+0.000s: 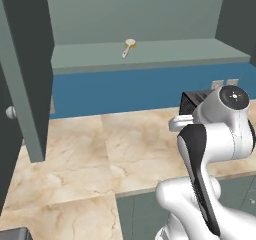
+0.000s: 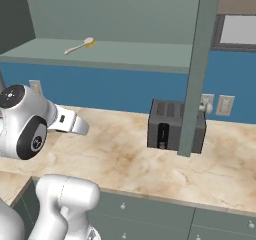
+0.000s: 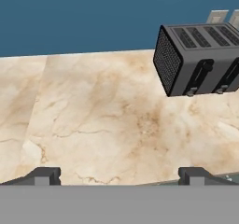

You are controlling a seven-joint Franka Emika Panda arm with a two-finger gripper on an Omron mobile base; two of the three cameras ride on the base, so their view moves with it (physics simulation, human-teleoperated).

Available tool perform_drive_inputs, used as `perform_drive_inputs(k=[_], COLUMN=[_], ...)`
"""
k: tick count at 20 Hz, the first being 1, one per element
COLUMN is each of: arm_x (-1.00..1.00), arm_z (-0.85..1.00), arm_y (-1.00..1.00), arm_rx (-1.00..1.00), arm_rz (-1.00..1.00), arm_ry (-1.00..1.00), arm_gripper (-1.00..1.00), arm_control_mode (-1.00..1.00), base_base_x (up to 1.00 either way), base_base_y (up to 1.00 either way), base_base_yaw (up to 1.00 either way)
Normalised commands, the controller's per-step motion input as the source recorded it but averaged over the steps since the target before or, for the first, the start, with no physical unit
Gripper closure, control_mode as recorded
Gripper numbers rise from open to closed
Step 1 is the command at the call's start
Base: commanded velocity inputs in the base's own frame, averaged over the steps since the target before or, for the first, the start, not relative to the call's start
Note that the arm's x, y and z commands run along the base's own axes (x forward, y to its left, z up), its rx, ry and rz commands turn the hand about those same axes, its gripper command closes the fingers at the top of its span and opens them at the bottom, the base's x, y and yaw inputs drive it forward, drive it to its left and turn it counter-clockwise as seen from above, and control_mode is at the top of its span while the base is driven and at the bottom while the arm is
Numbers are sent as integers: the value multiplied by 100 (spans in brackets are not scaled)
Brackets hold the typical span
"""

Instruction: Locate and retrieve the dish brush and sponge from the cabinet. Place them next to the sink.

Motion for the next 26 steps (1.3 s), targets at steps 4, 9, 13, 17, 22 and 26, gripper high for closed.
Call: perform_drive_inputs(k=[4,9,13,17,22,26], arm_x=[0,0,0,0,0,-7], arm_z=[0,0,0,0,0,0], arm_y=[0,0,0,0,0,5], arm_rx=[0,0,0,0,0,0], arm_rz=[0,0,0,0,0,-2], arm_ry=[0,0,0,0,0,-2], arm_gripper=[-100,-100,-100,-100,-100,-100], arm_control_mode=[100,100,100,100,100,-100], base_base_x=[45,70,41,0,0,0], base_base_y=[1,2,6,0,0,1], base_base_yaw=[12,18,9,0,0,1])
